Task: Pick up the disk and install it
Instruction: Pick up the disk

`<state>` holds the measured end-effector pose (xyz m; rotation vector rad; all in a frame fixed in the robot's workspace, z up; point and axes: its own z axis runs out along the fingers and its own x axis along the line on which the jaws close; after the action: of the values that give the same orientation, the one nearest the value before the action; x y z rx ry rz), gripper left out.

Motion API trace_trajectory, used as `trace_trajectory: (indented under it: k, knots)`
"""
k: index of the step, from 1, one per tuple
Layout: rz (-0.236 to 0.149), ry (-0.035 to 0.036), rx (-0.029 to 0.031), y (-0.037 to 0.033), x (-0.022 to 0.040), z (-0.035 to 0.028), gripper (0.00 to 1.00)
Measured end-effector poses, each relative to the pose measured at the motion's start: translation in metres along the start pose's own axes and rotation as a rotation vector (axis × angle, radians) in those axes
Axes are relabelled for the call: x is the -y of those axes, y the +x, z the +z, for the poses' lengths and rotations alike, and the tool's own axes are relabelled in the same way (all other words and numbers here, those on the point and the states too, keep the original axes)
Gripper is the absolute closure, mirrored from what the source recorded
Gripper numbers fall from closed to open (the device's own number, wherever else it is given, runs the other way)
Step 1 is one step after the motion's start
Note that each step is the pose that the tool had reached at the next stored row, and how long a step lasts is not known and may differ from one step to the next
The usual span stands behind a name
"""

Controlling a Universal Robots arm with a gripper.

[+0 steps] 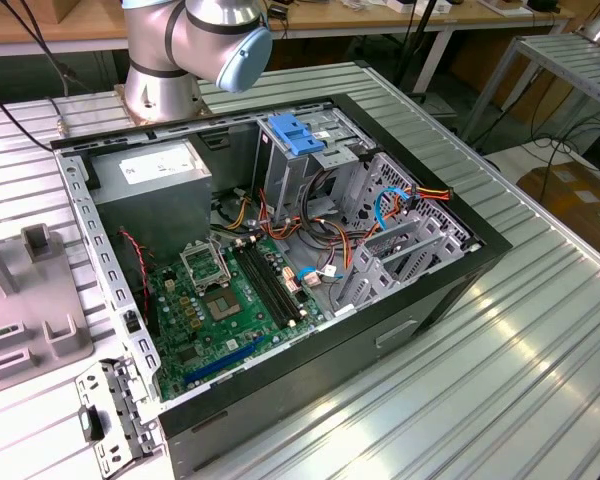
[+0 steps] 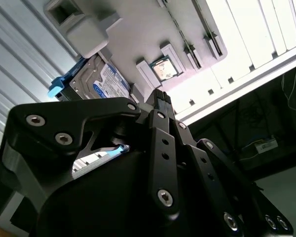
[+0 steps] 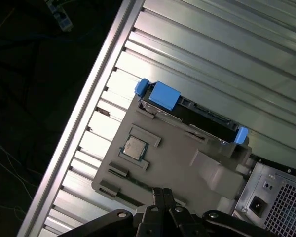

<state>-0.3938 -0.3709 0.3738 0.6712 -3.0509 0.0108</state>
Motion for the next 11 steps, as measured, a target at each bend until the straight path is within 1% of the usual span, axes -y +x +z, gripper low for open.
trace_trajectory:
  k: [11]
  knots:
    - [-0.053,0.0010,0.0002,0.0000,0.0000,0.0000,0.89]
